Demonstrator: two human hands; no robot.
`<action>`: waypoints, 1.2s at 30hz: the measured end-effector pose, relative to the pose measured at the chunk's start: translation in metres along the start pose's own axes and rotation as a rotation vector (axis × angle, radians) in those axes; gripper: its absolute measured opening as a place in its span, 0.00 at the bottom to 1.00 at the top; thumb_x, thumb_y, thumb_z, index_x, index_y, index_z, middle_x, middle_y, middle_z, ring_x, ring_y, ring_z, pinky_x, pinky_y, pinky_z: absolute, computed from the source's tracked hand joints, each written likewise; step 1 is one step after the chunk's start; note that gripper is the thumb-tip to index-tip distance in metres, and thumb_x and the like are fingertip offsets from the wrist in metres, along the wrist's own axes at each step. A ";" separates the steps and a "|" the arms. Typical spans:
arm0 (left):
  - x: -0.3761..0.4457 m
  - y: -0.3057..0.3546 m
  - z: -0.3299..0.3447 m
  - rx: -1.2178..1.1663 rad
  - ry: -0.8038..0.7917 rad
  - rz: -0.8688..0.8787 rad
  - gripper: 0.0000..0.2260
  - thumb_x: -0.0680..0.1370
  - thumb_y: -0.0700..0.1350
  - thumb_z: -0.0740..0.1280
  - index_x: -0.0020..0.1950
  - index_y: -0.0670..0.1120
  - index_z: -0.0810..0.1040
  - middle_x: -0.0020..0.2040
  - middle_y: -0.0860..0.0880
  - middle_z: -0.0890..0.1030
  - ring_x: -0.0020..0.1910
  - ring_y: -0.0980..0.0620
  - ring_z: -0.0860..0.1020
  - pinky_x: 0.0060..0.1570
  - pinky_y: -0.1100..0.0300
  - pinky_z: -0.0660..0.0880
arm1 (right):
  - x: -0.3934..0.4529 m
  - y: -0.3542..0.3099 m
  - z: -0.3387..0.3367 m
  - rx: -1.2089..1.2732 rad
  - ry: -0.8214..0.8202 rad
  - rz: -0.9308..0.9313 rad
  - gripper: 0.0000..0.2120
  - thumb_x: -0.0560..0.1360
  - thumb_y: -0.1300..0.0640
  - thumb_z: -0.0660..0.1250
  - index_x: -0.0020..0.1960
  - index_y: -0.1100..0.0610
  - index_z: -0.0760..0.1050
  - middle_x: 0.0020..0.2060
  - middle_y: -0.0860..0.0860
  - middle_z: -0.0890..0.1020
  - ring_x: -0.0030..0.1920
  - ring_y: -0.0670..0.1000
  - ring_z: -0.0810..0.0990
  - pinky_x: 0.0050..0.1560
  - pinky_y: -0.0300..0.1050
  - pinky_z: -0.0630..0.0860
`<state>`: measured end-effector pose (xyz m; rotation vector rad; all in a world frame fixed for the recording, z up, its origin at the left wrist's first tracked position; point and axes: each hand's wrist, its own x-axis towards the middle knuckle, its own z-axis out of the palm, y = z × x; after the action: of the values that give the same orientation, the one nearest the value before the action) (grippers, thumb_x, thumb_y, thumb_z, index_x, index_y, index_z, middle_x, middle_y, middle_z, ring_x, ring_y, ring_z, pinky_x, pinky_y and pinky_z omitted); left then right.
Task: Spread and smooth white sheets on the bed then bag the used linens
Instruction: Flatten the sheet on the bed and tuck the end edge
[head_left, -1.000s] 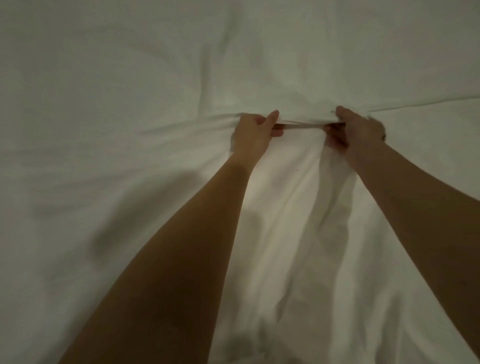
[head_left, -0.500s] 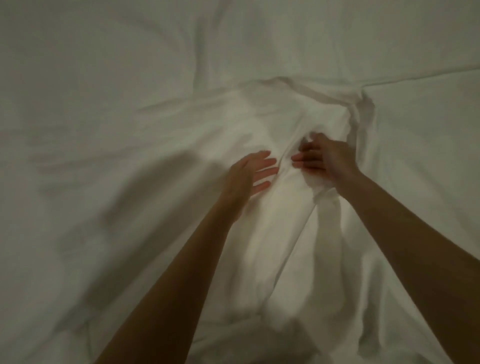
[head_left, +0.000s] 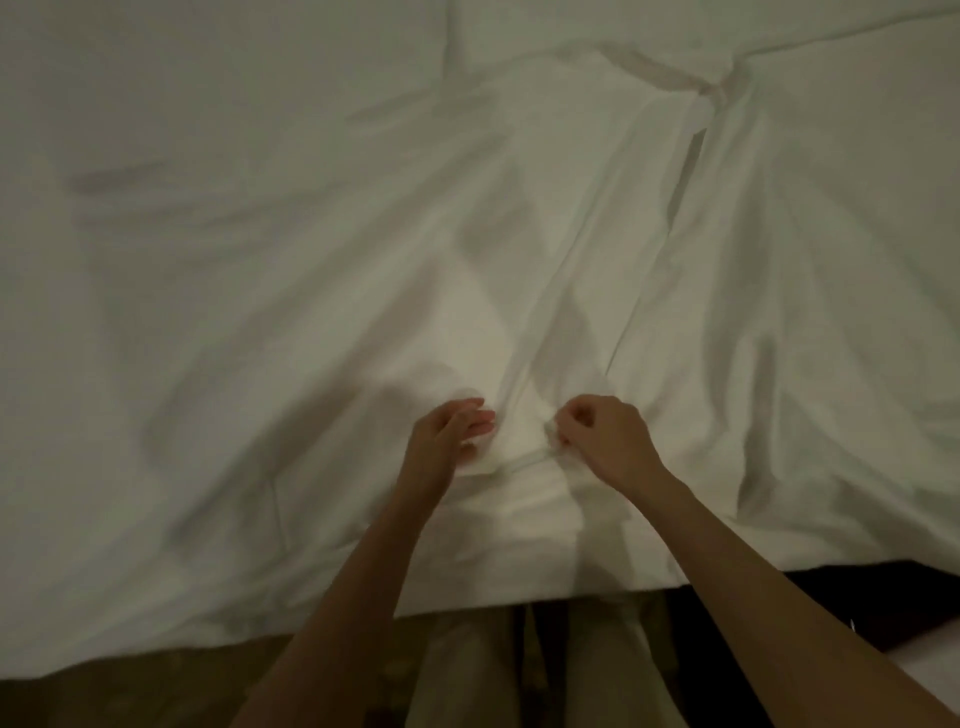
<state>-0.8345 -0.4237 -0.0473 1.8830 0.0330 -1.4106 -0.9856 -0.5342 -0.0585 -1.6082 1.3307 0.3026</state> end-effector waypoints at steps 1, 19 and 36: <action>-0.006 -0.011 -0.003 0.001 -0.002 -0.010 0.09 0.81 0.41 0.61 0.58 0.42 0.79 0.47 0.48 0.84 0.45 0.54 0.82 0.45 0.62 0.74 | -0.010 0.001 0.006 -0.047 0.017 -0.033 0.10 0.77 0.53 0.64 0.43 0.55 0.81 0.38 0.49 0.83 0.40 0.50 0.81 0.44 0.45 0.75; -0.107 -0.175 -0.028 -0.553 0.189 -0.367 0.18 0.78 0.55 0.66 0.51 0.39 0.78 0.45 0.44 0.84 0.40 0.51 0.84 0.39 0.60 0.79 | -0.098 0.061 0.037 0.128 0.037 0.080 0.18 0.78 0.52 0.65 0.35 0.62 0.79 0.33 0.57 0.83 0.28 0.49 0.81 0.34 0.39 0.78; -0.107 -0.208 -0.025 -0.810 0.358 -0.192 0.09 0.78 0.41 0.68 0.56 0.39 0.74 0.52 0.43 0.80 0.46 0.49 0.81 0.44 0.59 0.80 | -0.133 0.092 0.124 1.318 0.199 0.534 0.09 0.74 0.61 0.71 0.54 0.60 0.75 0.50 0.54 0.81 0.48 0.52 0.81 0.46 0.47 0.82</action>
<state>-0.9484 -0.2192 -0.0711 1.4217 0.8488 -0.9362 -1.0656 -0.3470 -0.0716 -0.1754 1.5550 -0.3957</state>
